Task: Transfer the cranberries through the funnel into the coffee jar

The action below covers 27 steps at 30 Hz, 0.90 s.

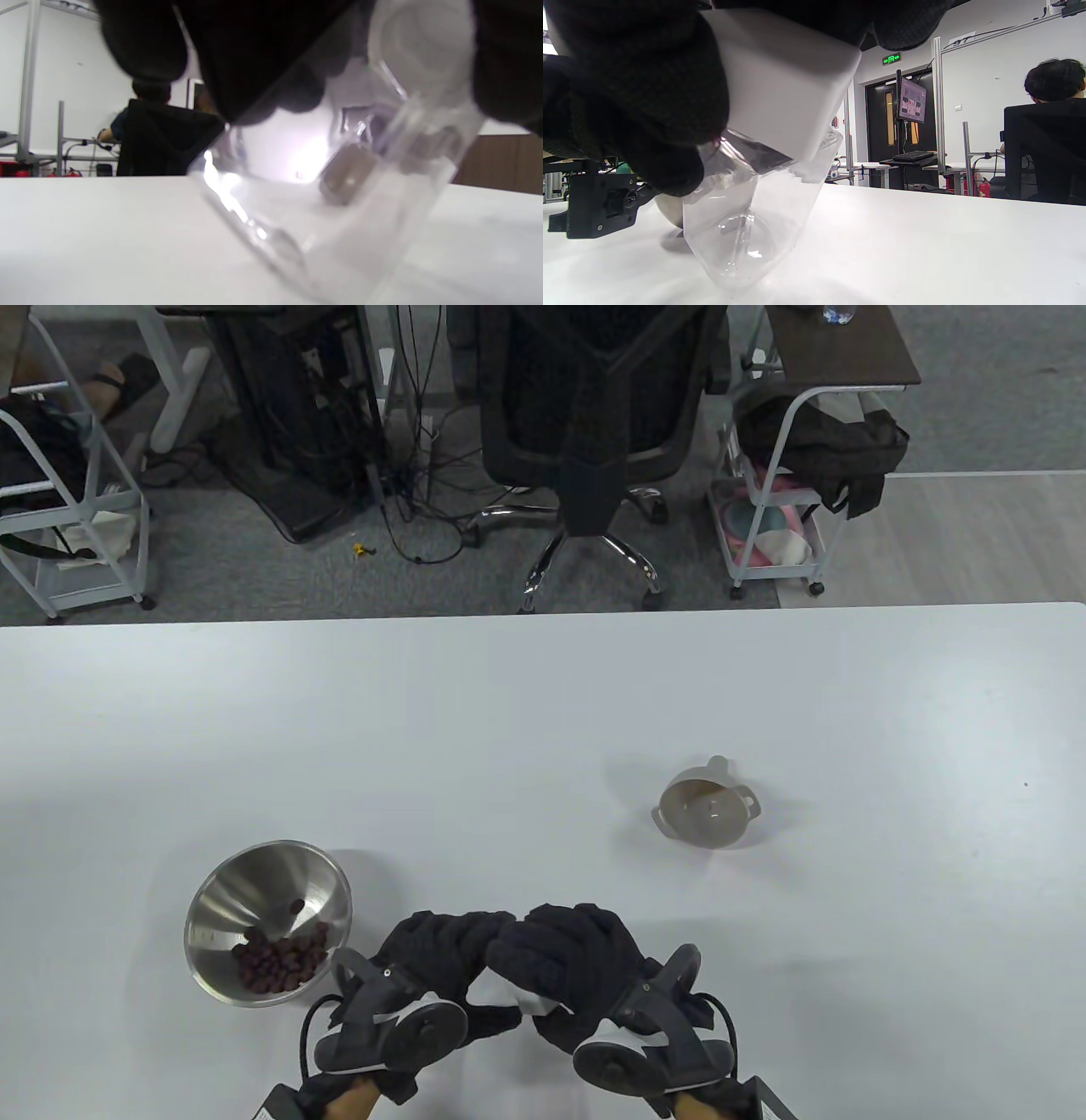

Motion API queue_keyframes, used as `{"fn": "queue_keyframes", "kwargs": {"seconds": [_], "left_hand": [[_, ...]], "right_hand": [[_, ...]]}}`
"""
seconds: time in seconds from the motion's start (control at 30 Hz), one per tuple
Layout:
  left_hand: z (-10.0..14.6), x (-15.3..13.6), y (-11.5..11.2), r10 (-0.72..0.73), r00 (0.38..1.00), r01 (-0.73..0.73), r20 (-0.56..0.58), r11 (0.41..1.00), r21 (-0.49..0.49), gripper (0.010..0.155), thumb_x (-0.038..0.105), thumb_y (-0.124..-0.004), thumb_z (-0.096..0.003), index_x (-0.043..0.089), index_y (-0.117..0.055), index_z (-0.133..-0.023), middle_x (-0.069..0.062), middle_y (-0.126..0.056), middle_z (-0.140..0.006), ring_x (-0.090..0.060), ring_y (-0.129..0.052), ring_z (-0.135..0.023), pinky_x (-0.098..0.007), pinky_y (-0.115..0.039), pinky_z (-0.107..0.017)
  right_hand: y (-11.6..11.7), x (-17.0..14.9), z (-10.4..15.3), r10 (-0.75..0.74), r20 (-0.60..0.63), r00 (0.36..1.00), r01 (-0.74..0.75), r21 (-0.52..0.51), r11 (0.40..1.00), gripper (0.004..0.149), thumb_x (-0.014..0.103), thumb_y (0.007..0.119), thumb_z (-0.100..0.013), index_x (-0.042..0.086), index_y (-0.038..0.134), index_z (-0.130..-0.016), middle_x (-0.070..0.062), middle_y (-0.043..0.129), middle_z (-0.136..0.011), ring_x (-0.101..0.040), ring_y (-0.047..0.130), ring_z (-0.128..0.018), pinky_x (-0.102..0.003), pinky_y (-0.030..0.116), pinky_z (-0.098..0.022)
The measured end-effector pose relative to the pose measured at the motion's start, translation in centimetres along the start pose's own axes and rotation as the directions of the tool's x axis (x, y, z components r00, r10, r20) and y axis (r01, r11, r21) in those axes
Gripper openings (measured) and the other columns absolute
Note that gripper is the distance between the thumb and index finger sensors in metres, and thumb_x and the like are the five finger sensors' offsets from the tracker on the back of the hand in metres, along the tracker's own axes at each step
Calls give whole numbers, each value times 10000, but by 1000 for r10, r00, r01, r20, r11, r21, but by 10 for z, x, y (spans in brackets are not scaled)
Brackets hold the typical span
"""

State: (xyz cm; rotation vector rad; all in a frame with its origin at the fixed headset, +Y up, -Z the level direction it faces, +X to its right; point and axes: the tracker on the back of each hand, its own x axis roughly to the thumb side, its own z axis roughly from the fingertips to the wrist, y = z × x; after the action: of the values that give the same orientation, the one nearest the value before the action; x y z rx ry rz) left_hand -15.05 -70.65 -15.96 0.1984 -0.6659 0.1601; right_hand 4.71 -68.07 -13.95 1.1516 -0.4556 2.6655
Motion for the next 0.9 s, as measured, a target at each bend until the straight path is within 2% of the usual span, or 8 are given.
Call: {"fn": "queue_keyframes", "kwargs": {"seconds": [0.07, 0.17, 0.27, 0.5, 0.63, 0.77, 0.9], "left_hand": [[0, 0, 0, 1, 1000, -1, 2, 1000, 5, 962, 788, -873, -322, 209, -667, -1062, -30, -855, -941, -275, -1008, -712, -584, -790, -580], [2, -5, -2, -112, 994, 112, -17, 993, -25, 954, 790, -873, -314, 227, -670, -1057, -18, -854, -943, -266, -1008, -720, -580, -792, -588], [4, -11, -1, 24, 999, -24, -23, 1000, -13, 953, 777, -886, -320, 205, -686, -1056, -41, -858, -941, -289, -1009, -711, -595, -785, -578], [4, -6, 3, 25, 1000, -25, -15, 1000, 13, 960, 786, -870, -327, 201, -671, -1061, -35, -854, -943, -277, -1011, -711, -582, -790, -582], [5, -8, 2, 24, 999, -24, -23, 1000, 18, 958, 786, -870, -326, 204, -672, -1061, -32, -855, -943, -276, -1012, -711, -581, -792, -581], [6, -11, 3, 50, 998, -49, -29, 999, 23, 957, 787, -869, -328, 204, -670, -1061, -36, -853, -944, -277, -1012, -711, -580, -792, -581], [6, -11, 3, 56, 998, -55, -33, 998, 24, 957, 786, -870, -327, 205, -671, -1061, -35, -855, -943, -276, -1013, -710, -580, -791, -581]], "right_hand": [[-3, -1, 1, -5, -5, 1000, 5, -11, 1000, 888, 479, 1012, -405, 386, 477, -1108, 102, 618, -1178, -261, 695, -1096, -558, 608, -775], [-14, -10, 5, -7, -40, 999, 4, -57, 998, 882, 483, 1011, -405, 380, 487, -1107, 100, 612, -1179, -266, 697, -1088, -557, 613, -772], [-21, -25, 10, -64, -91, 994, 55, -99, 994, 883, 486, 1006, -415, 363, 483, -1116, 72, 601, -1184, -280, 695, -1087, -564, 610, -770], [-30, -63, 24, -137, -216, 967, 104, -159, 982, 870, 503, 984, -440, 332, 475, -1124, 15, 563, -1187, -293, 760, -1073, -578, 627, -772], [-33, -86, 33, -212, -276, 937, 165, -183, 969, 885, 492, 978, -457, 271, 465, -1144, -73, 532, -1183, -317, 784, -1071, -561, 657, -776], [-30, -107, 41, -297, -322, 899, 243, -199, 950, 904, 478, 985, -462, 190, 439, -1122, -124, 526, -1165, -315, 801, -1078, -524, 683, -783], [-23, -124, 47, -341, -366, 866, 283, -203, 937, 887, 490, 994, -450, 199, 455, -1091, -123, 548, -1153, -303, 815, -1073, -518, 693, -774]]}}
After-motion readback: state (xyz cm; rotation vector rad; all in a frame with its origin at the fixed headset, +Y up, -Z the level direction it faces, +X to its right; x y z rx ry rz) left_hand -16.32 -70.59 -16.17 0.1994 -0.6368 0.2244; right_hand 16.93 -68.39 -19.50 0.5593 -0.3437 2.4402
